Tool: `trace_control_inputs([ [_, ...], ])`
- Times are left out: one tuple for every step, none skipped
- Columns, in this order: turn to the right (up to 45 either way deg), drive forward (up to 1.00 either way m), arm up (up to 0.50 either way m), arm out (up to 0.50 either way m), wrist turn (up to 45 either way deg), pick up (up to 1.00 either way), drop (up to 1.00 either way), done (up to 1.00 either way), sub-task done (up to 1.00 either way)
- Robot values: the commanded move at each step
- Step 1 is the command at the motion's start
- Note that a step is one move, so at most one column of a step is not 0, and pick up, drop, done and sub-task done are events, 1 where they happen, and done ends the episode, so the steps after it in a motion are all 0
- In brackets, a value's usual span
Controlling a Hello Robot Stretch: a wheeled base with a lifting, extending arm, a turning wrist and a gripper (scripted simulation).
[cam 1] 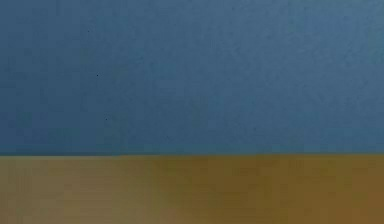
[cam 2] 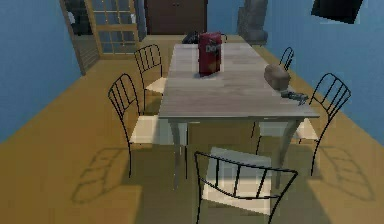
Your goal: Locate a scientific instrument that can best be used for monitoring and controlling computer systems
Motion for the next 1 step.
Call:
trace_control_inputs([
  [0.0,0.05,0.0,0.0,0.0,0.0,0.0,0.0,0.0],
])
